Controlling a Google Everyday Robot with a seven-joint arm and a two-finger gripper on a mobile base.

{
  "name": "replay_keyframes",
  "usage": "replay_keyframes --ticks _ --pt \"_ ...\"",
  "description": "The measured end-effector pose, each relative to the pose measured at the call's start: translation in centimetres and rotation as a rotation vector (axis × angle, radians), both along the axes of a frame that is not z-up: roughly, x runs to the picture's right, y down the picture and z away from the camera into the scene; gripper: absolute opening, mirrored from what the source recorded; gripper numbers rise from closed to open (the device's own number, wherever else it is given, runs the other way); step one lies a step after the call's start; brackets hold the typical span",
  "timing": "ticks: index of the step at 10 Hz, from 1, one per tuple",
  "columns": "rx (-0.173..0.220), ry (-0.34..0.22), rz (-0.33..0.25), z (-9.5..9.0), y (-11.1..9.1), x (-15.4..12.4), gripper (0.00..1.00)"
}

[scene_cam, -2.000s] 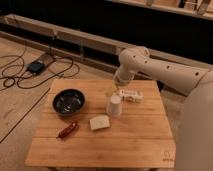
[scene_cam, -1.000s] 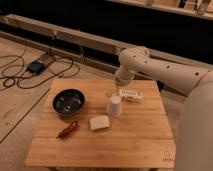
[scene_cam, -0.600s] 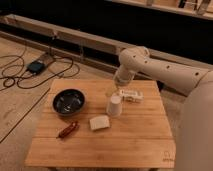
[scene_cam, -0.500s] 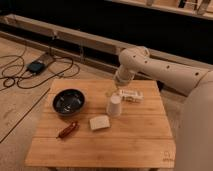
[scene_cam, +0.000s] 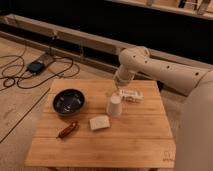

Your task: Place the ceramic cup in the ceramic bowl

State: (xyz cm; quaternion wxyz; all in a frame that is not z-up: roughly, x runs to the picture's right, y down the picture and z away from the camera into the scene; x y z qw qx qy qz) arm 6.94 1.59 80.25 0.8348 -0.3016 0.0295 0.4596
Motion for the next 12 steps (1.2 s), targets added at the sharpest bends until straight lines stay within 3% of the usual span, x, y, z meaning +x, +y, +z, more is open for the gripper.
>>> replay_keyframes --ticks 2,6,10,12 --pt "-0.004 0.003 -0.016 -0.1 0.5 0.0 0.80" --pt "-0.026 0.019 -0.075 0.2 3.3 -0.2 0.80" --pt "-0.054 0.034 -0.107 1.7 6.2 -0.7 0.80" --pt "-0.054 0.048 -0.124 2.9 6.6 -1.0 0.80"
